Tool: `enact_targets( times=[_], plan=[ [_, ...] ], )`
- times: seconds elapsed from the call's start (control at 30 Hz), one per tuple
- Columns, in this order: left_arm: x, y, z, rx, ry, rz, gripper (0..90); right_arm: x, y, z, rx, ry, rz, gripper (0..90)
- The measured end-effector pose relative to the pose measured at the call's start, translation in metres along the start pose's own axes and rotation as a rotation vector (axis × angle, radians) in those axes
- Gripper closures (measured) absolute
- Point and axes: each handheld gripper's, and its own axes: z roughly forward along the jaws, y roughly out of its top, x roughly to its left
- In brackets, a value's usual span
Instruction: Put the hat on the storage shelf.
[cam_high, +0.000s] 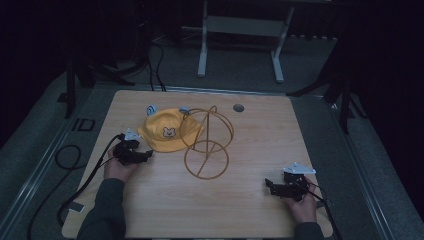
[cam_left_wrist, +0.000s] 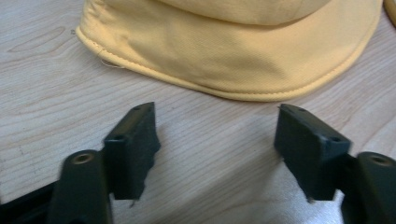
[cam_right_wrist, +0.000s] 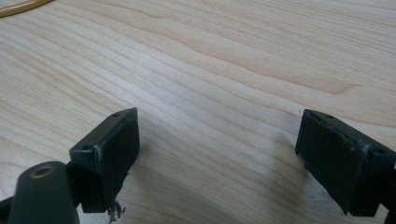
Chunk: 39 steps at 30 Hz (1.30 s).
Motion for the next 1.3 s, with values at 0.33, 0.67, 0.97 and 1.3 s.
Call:
enact_targets(
  times=[0.33, 0.67, 0.97, 1.3],
  plan=[
    [0.004, 0.002, -0.010, 0.053, 0.004, -0.010, 47.1, 0.000, 0.000, 0.000, -0.001, 0.002, -0.002, 13.6],
    [0.008, 0.003, -0.020, 0.054, 0.006, 0.002, 49.7, 0.000, 0.000, 0.000, -0.001, 0.001, -0.002, 13.6],
    [0.009, 0.006, -0.027, 0.061, -0.003, 0.014, 51.0, 0.000, 0.000, 0.000, -0.001, 0.001, -0.002, 13.6],
    [0.006, 0.020, -0.036, 0.105, -0.011, 0.081, 53.2, 0.000, 0.000, 0.000, -0.001, 0.001, -0.001, 13.6]
  ],
)
